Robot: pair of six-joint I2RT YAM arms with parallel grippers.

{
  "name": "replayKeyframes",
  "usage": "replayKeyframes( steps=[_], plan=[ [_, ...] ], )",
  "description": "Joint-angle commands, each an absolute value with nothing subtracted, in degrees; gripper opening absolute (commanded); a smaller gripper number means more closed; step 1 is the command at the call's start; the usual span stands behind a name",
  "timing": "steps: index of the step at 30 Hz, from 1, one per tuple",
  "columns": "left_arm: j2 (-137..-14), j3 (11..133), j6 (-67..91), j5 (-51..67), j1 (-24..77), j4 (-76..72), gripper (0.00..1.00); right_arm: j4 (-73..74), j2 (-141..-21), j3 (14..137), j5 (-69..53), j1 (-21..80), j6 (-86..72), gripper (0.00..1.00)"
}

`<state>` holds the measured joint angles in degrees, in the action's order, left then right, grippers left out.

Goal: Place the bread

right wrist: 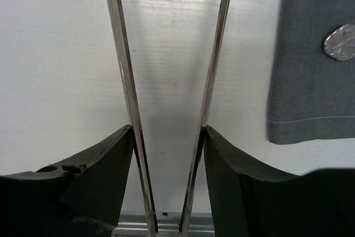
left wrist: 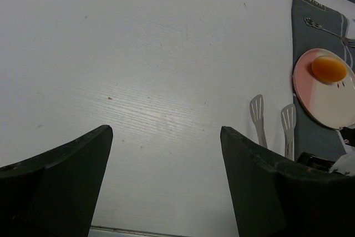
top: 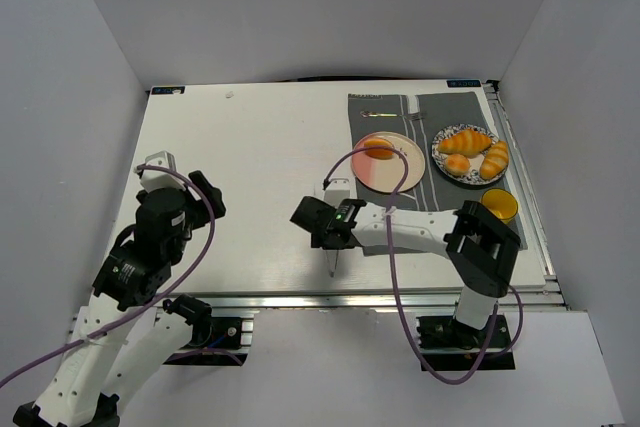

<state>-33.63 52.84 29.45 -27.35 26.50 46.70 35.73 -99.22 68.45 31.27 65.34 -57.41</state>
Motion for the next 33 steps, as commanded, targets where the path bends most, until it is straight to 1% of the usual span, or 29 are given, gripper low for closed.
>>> replayKeyframes(
  steps=[1, 7, 12, 15, 18, 21, 26, 28, 29, 30, 33],
  plan=[
    [-32.7, 52.0, 29.9, -27.3, 26.7, 47.5, 0.90, 35.1, -100.7, 68.2, 31.9, 65.8, -61.0, 0.59],
    [-32.4, 51.5, 30.0, -27.2, 26.7, 47.6, 0.90, 34.3, -102.8, 67.8, 30.5, 66.5, -61.0, 0.62],
    [-32.9, 51.6, 30.0, -27.1, 26.7, 47.4, 0.90, 35.1, -103.1, 69.3, 30.9, 66.6, -60.3, 0.69],
    [-33.0, 51.9, 29.9, -27.2, 26.7, 47.4, 0.90, 36.8, -103.4, 71.4, 31.6, 66.6, -59.5, 0.74],
    [-33.0, 52.1, 29.9, -27.1, 26.7, 47.5, 0.90, 40.2, -102.9, 74.3, 32.8, 66.7, -59.1, 0.77],
    [-33.2, 52.8, 29.5, -27.5, 26.8, 47.8, 0.90, 42.9, -99.7, 78.4, 35.5, 67.2, -57.4, 0.79],
    [-33.9, 55.0, 29.2, -29.1, 26.7, 48.9, 0.90, 45.3, -88.6, 82.1, 40.5, 67.4, -52.7, 0.80],
    [-34.0, 57.1, 29.2, -31.0, 26.7, 49.7, 0.90, 47.0, -82.8, 81.7, 42.3, 67.4, -51.8, 0.82],
    [-33.8, 57.7, 29.1, -31.5, 26.8, 50.3, 0.90, 47.4, -80.6, 81.2, 42.5, 67.4, -51.5, 0.89],
    [-33.7, 58.7, 28.9, -32.1, 26.7, 50.3, 0.90, 47.8, -78.6, 79.6, 42.5, 67.4, -51.5, 0.89],
    [-33.2, 59.4, 28.7, -33.2, 26.7, 50.4, 0.90, 48.1, -67.5, 74.5, 41.8, 67.4, -53.2, 0.89]
  ],
)
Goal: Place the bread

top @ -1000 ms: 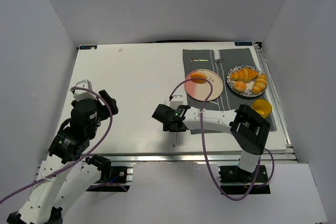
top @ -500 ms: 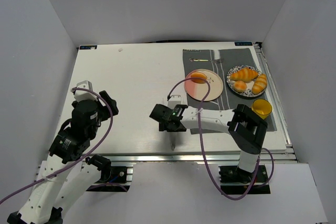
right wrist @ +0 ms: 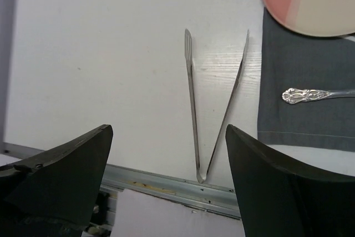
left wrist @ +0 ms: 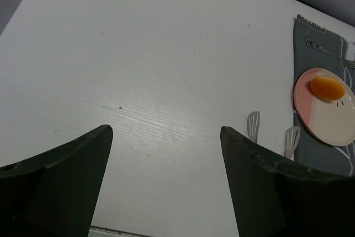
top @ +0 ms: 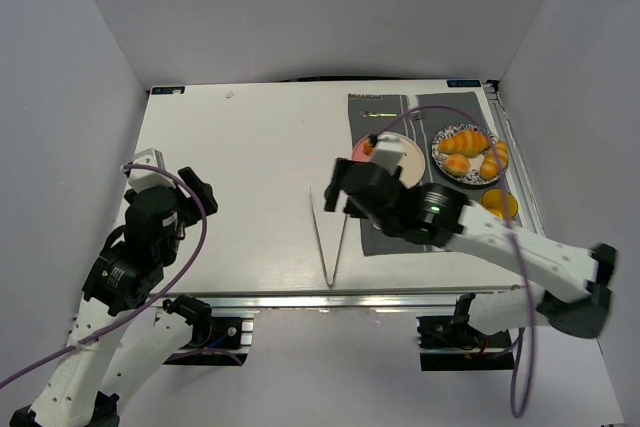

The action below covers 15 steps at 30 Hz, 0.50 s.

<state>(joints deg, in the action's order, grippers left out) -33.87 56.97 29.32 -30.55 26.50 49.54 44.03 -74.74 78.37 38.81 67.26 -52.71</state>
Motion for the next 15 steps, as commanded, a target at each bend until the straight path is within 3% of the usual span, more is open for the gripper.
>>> replayKeyframes(
  steps=[1, 9, 15],
  plan=[
    [-33.1, 59.4, 28.6, -33.4, 26.8, 50.4, 0.90, 47.6, -65.6, 73.1, 41.0, 67.4, -53.8, 0.89],
    [-32.7, 57.2, 29.7, -31.6, 26.8, 50.2, 0.90, 45.9, -49.3, 63.0, 43.0, 67.4, -57.6, 0.89],
    [-31.5, 56.1, 30.3, -31.7, 26.7, 50.2, 0.90, 48.3, -49.1, 63.3, 44.6, 67.4, -57.8, 0.89]
  ],
)
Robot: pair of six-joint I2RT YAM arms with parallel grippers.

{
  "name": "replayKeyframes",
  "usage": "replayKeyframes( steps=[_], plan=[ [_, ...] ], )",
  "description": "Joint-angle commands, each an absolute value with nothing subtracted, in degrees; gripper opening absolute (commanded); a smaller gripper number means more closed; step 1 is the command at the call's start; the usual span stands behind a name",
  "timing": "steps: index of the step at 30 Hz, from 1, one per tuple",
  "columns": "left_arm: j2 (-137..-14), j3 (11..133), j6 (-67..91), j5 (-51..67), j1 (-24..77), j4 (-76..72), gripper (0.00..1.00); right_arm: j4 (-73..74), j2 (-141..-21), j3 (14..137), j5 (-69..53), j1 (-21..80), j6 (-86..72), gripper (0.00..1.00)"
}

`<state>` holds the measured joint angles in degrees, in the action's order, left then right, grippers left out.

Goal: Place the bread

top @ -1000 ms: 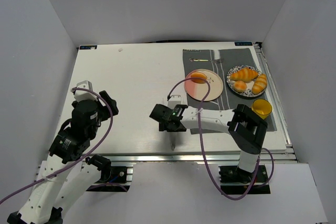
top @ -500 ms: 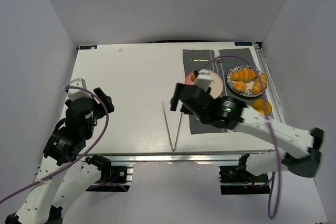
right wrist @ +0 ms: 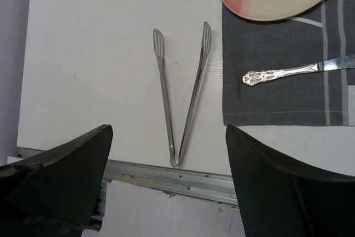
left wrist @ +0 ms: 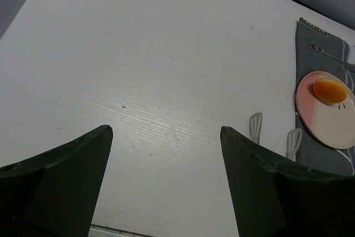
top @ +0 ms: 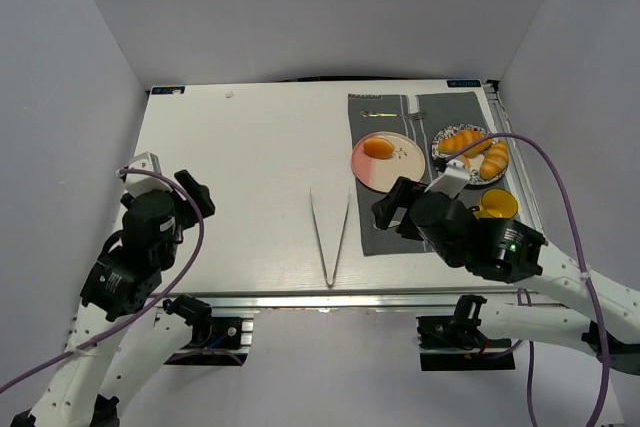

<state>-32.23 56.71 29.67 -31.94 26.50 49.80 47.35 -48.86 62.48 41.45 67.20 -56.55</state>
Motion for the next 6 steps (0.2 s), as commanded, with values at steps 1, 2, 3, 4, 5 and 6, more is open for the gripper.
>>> replayKeyframes(
  steps=[1, 2, 3, 4, 5, 6],
  plan=[
    [-31.4, 55.9, 30.3, -31.6, 26.8, 50.2, 0.90, 48.3, -49.4, 63.2, 44.6, 67.4, -57.8, 0.89],
    [-31.3, 55.8, 30.5, -31.6, 26.7, 50.4, 0.90, 48.3, -49.8, 63.0, 44.5, 67.4, -57.8, 0.89],
    [-31.3, 55.6, 30.6, -31.6, 26.7, 50.4, 0.90, 48.3, -50.7, 63.0, 44.5, 67.4, -57.7, 0.89],
    [-31.3, 55.5, 30.7, -31.4, 26.7, 50.4, 0.90, 48.3, -51.1, 62.9, 44.6, 67.4, -57.7, 0.90],
    [-31.0, 55.4, 30.6, -31.3, 26.7, 50.3, 0.90, 48.4, -51.7, 62.9, 44.6, 67.4, -57.7, 0.89],
    [-31.0, 54.9, 30.6, -31.2, 26.8, 50.1, 0.90, 48.4, -52.6, 62.9, 44.6, 67.4, -57.7, 0.90]
  ],
)
